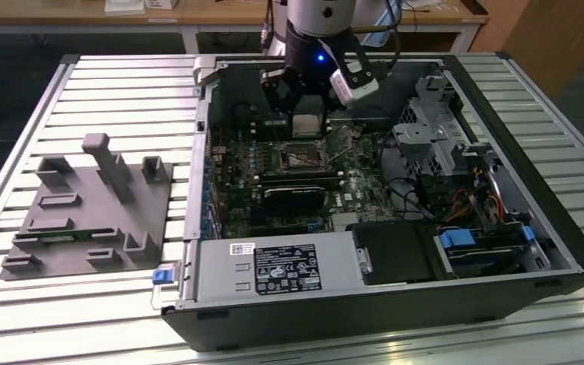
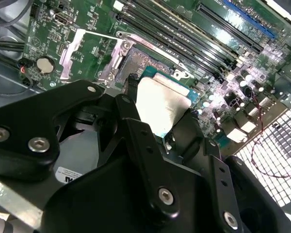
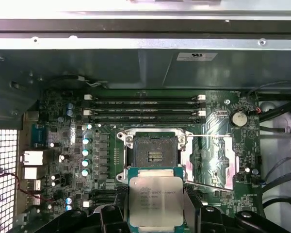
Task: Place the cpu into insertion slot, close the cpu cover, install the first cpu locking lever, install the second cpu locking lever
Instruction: 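Place the cpu into insertion slot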
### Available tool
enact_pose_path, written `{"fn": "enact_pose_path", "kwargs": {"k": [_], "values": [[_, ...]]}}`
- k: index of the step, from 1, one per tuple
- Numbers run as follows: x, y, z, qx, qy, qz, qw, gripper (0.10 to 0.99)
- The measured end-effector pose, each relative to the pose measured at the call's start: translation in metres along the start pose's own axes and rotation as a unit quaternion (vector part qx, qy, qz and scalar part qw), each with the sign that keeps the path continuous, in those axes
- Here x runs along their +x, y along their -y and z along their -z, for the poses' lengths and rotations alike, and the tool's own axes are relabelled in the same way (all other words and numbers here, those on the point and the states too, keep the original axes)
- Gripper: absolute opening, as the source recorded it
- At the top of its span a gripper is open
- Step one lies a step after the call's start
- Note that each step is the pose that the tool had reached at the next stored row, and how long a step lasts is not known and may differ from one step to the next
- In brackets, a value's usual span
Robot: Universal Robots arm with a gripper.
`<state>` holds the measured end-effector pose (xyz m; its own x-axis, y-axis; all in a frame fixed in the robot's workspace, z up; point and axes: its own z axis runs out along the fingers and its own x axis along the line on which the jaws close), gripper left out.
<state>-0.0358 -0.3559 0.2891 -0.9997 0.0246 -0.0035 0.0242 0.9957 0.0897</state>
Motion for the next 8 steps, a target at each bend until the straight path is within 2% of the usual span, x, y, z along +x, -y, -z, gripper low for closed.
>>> {"fn": "enact_pose_path", "kwargs": {"k": [6,8], "values": [[0.0000,0.0000,-0.0002,0.0000,0.0001,-0.001,1.0000,0.541],[-0.0001,0.0000,-0.0003,0.0000,0.0008,-0.009,1.0000,0.541]]}}
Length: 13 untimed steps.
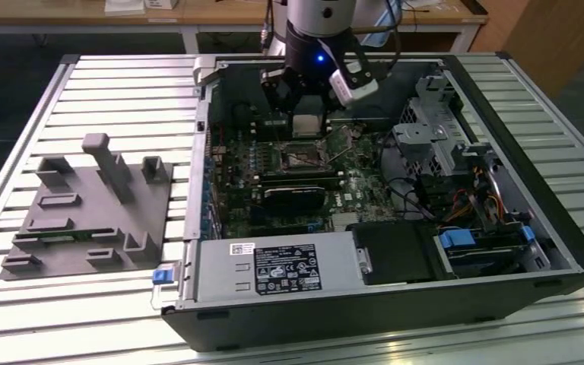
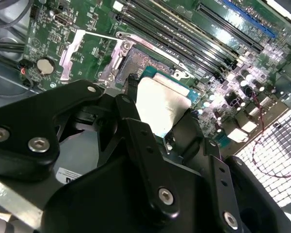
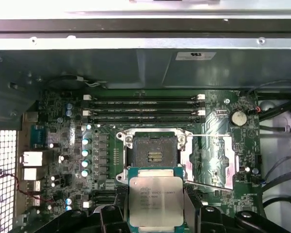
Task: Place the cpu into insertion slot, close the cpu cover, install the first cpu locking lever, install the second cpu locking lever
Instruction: 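Place the cpu into insertion slot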
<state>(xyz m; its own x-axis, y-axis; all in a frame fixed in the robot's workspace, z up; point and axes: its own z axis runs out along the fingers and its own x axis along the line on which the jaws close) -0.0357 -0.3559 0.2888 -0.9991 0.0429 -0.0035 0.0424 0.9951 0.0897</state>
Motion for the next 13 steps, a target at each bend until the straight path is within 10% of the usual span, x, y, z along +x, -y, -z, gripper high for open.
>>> {"fn": "enact_pose_path", "kwargs": {"k": [13], "values": [[0.0000,0.0001,-0.0009,0.0006,0.0096,-0.105,0.9944,0.541]]}}
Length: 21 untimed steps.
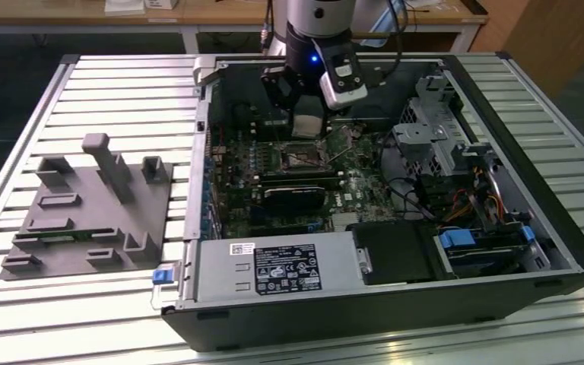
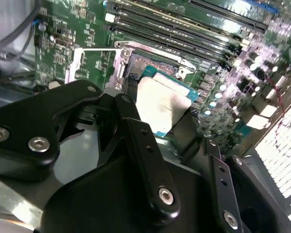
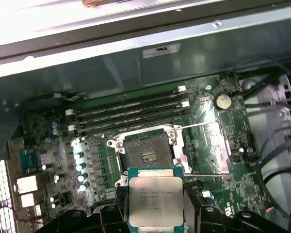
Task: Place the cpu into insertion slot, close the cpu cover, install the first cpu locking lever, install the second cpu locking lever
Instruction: 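Place the cpu into insertion slot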
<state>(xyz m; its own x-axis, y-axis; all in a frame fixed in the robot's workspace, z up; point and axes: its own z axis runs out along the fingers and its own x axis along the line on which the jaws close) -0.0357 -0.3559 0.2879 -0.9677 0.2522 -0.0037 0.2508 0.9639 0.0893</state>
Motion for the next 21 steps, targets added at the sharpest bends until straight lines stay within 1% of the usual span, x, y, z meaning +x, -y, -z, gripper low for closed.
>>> {"fn": "enact_pose_path", "kwargs": {"k": [3,6,8,11,14,16,18,21], "values": [[0.0000,0.0000,-0.0001,0.0004,0.0023,-0.025,0.9997,0.541],[0.0000,0.0000,-0.0001,0.0011,0.0046,-0.048,0.9988,0.541],[0.0000,0.0000,-0.0001,0.0017,0.0060,-0.063,0.9980,0.541],[0.0000,0.0000,-0.0002,0.0024,0.0083,-0.086,0.9962,0.541],[0.0000,0.0000,-0.0003,0.0029,0.0105,-0.110,0.9939,0.541],[0.0000,0.0000,-0.0004,0.0032,0.0120,-0.126,0.9920,0.541],[0.0000,0.0000,-0.0004,0.0034,0.0134,-0.142,0.9898,0.541],[0.0000,0.0001,-0.0007,0.0037,0.0156,-0.166,0.9860,0.541]]}}
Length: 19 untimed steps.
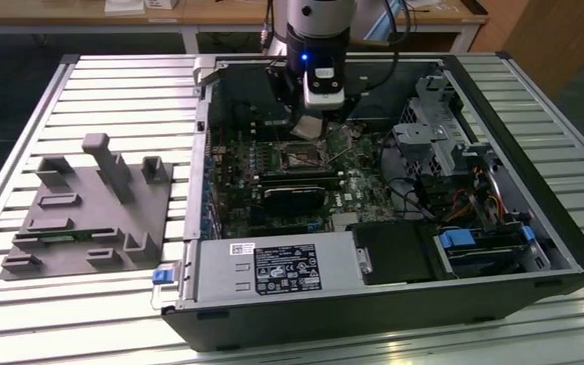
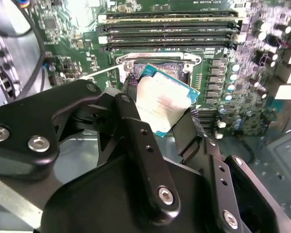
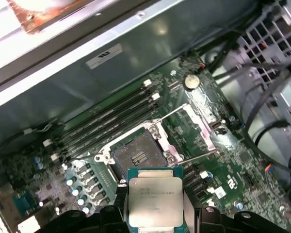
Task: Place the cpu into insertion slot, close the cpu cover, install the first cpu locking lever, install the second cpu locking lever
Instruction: 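Place the cpu into insertion slot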
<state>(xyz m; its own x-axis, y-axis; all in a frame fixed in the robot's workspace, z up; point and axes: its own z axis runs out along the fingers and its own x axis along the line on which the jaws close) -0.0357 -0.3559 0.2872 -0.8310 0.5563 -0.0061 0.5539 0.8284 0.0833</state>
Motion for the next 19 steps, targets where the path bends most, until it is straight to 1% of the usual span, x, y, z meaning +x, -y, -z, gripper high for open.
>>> {"fn": "enact_pose_path", "kwargs": {"k": [4,8,15,19], "values": [[0.0000,0.0000,-0.0007,0.0003,0.0028,-0.033,0.9995,0.541],[0.0000,0.0001,-0.0016,0.0005,0.0056,-0.067,0.9977,0.541],[0.0000,0.0002,-0.0026,0.0008,0.0098,-0.116,0.9932,0.541],[0.0000,0.0003,-0.0031,0.0010,0.0120,-0.142,0.9897,0.541]]}}
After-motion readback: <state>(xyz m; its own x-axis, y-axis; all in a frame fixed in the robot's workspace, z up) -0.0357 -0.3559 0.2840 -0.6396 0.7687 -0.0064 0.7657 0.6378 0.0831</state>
